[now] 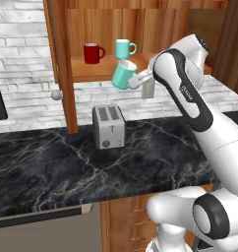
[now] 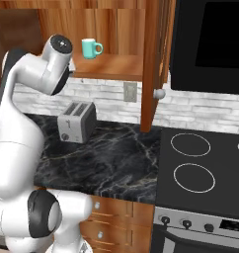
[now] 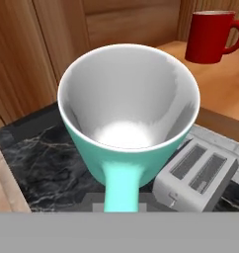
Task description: Pick the mug on the counter and place it in the cabinet with the handle facing the right, like the mugs already inside.
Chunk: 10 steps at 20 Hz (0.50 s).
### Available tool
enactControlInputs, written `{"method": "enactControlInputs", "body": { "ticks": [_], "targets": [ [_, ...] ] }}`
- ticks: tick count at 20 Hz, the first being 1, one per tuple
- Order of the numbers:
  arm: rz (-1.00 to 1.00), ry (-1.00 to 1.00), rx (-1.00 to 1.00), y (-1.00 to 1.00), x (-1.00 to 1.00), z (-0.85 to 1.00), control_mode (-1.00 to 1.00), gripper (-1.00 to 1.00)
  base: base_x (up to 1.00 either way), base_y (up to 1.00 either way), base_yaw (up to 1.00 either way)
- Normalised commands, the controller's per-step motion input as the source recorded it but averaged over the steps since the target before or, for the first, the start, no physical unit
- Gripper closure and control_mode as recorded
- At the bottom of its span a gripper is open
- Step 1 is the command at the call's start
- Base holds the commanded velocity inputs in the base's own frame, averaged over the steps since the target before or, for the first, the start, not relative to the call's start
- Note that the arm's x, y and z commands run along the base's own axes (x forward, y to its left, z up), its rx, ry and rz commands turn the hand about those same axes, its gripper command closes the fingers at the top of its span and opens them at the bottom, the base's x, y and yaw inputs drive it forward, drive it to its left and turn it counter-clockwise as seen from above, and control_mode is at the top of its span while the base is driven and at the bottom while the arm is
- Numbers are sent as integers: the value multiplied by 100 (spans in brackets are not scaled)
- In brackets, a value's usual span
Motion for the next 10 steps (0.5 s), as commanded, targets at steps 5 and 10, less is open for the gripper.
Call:
{"method": "enactControlInputs", "body": {
  "ticks": [5,10],
  "targets": [
    [0,0,0,0,41,0,-100,100,0,0,0],
    [0,0,0,0,47,0,-100,100,0,0,0]
  ]
}}
